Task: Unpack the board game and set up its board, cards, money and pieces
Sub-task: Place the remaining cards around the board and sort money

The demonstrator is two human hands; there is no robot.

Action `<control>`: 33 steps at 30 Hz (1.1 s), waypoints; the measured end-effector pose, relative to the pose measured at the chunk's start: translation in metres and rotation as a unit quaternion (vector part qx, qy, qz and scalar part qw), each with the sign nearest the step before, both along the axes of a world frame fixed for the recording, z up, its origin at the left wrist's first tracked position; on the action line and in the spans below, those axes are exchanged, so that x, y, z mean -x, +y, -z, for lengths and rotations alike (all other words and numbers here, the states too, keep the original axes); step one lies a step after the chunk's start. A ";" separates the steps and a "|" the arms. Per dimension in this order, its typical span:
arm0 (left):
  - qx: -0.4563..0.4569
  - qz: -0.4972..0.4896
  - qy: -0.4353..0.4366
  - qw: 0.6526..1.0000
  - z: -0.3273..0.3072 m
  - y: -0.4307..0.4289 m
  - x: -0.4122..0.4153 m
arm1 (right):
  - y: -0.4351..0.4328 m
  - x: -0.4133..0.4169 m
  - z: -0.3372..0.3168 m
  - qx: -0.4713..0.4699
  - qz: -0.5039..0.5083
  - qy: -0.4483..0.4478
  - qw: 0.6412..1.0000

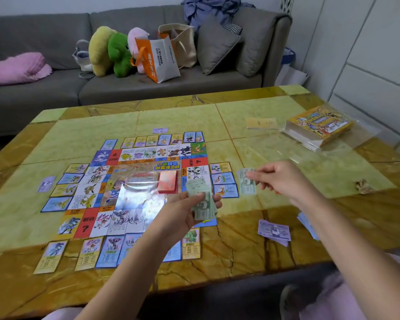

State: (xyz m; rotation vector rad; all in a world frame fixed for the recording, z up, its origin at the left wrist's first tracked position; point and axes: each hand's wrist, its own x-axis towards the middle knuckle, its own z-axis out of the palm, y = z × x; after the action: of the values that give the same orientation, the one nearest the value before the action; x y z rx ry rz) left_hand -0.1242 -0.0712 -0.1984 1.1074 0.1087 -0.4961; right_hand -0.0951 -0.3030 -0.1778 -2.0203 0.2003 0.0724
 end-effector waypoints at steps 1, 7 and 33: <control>0.002 -0.005 0.003 1.000 0.002 0.003 -0.003 | -0.005 -0.013 0.000 0.026 0.014 0.005 1.000; 0.014 -0.034 0.038 0.999 0.015 0.014 -0.015 | -0.015 -0.069 0.011 0.159 -0.017 0.086 0.983; -0.008 -0.129 0.017 0.992 0.015 0.016 -0.024 | 0.091 -0.001 0.021 0.011 -0.133 0.000 0.991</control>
State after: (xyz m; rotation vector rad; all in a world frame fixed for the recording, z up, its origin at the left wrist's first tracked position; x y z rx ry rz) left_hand -0.1004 -0.0549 -0.2130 1.0827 0.2826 -0.2837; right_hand -0.0939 -0.2118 -0.1988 -2.0596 -0.0694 0.2383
